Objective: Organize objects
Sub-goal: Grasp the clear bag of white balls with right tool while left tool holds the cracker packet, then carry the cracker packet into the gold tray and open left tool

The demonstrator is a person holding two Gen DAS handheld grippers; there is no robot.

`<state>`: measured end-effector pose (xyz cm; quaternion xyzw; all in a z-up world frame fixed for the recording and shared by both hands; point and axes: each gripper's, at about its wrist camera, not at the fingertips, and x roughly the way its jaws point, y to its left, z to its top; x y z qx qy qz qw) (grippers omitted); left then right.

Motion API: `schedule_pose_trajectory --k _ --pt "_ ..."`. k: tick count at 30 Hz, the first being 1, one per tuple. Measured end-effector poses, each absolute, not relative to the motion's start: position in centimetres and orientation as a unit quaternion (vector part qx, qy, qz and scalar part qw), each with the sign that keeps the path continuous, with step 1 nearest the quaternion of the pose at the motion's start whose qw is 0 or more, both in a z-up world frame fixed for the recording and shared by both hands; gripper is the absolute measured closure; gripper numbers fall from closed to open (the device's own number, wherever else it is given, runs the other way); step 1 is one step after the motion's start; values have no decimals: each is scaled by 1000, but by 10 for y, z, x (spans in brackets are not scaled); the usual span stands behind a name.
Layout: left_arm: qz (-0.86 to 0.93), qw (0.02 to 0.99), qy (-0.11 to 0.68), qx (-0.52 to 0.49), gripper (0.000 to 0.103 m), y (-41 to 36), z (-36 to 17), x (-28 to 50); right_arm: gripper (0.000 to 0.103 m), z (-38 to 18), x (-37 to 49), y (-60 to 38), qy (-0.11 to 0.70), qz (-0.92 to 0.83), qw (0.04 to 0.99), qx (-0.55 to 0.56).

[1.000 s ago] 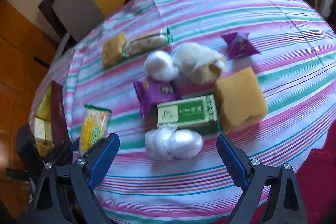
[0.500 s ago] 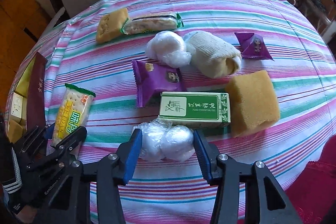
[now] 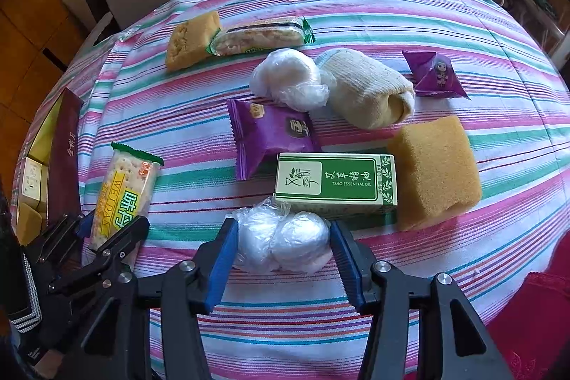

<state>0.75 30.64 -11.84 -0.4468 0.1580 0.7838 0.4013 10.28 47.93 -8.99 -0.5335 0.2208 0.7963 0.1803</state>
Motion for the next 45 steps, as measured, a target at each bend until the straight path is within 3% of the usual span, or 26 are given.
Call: schedule_pose_trajectory --k 18,27,34,41,45 --pt "781 443 121 -424 62 278 -76 24 50 -91 98 473 187 803 177 -538" --pt "824 387 77 -407 61 146 -15 -20 50 -92 96 470 180 806 171 -538" --pt "837 292 121 -447 61 56 -47 -61 50 -91 96 468 174 808 169 -538" --pt "818 257 137 -496 61 34 -90 -80 51 -91 96 468 170 808 170 -538" --pt "817 243 129 -506 55 25 -96 -82 51 -90 96 468 167 809 172 -537"
